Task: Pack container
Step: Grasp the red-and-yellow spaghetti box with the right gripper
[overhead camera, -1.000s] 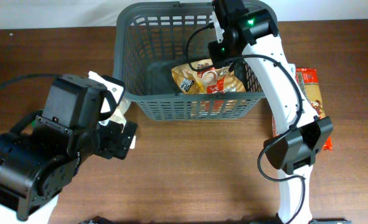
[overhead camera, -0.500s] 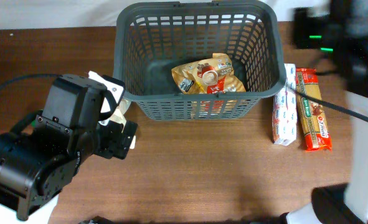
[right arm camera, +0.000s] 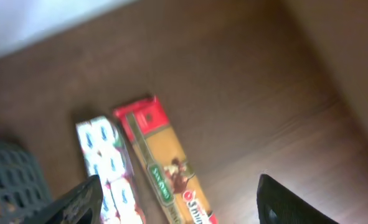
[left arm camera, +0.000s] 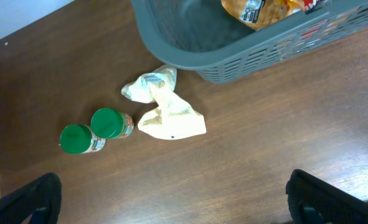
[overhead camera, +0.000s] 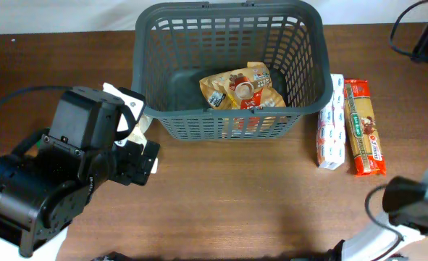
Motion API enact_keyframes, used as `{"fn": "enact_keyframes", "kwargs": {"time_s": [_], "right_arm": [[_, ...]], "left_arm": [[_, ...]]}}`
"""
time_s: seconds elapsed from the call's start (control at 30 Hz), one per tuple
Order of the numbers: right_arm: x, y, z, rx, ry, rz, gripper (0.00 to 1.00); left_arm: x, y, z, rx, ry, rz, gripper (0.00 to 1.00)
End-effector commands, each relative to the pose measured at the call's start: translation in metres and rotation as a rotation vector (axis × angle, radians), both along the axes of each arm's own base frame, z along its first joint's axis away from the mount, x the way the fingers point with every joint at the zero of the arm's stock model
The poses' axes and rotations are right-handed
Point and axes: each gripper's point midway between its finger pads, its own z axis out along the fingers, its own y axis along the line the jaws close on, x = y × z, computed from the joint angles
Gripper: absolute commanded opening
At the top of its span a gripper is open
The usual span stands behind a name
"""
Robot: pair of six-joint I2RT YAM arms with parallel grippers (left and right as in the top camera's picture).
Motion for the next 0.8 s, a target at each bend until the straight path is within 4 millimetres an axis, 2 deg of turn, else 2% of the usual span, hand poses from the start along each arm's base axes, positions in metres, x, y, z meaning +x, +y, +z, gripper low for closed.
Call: {"fn": "enact_keyframes", "kwargs": {"time_s": [0.0, 0.1, 0.13, 0.3, 0.57, 0.77], "right_arm": [[0.015, 0.013, -0.061, 0.133, 0.105, 0.046, 0.71], [0.023, 0.024, -0.105, 0.202, 0.174, 0.075, 0.71], [0.027, 0.027, -0.126, 0.217, 0.203, 0.081, 0.72], [0.030, 0.023, -0.180, 0.245, 0.248, 0.073, 0.78], [0.015, 0.029, -0.252, 0.266, 0.347, 0.113, 0.78], [0.001, 0.026, -0.293, 0.192, 0.388, 0.247, 0.82]], "left_arm": [[0.001, 0.003, 0.000, 0.000, -0.003, 0.018, 0.99], [0.001, 0.003, 0.000, 0.000, -0.003, 0.018, 0.99], [0.001, 0.003, 0.000, 0.000, -0.003, 0.018, 0.99], [0.001, 0.003, 0.000, 0.000, -0.003, 0.018, 0.99], [0.001, 0.003, 0.000, 0.000, -0.003, 0.018, 0.99], [0.001, 0.003, 0.000, 0.000, -0.003, 0.018, 0.99]]}}
